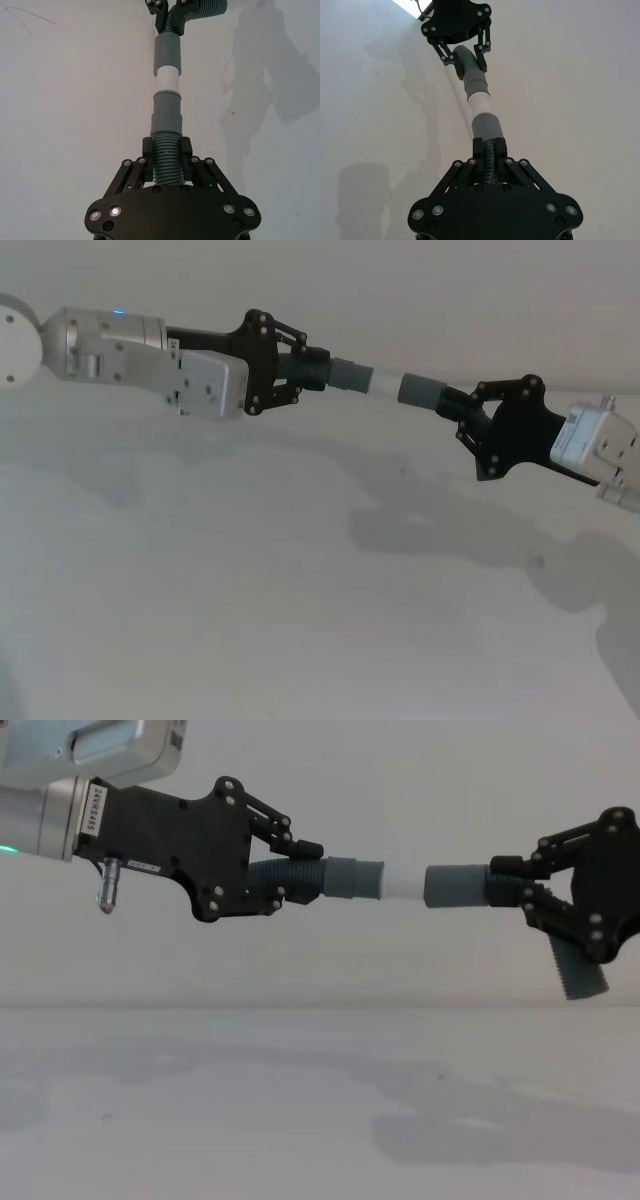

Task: Use both hands to pick up one end of the pipe from the table, align the ends, and insert them.

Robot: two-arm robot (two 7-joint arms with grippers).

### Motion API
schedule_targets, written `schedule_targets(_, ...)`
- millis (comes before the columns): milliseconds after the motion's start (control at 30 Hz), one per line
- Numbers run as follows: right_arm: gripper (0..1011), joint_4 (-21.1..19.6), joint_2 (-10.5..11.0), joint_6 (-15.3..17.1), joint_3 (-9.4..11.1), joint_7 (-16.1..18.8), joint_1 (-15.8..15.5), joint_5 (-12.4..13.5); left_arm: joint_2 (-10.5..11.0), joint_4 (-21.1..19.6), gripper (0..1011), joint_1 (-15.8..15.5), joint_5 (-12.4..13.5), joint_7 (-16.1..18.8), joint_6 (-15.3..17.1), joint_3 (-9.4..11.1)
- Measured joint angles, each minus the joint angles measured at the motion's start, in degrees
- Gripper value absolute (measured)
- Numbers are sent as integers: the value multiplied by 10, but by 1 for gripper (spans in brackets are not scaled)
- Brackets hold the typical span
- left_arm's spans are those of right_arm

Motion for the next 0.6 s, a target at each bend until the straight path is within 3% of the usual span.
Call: schedule_targets(600,123,-5,-4,8,-3,1,2,6,1,0,302,0,0,0,0,0)
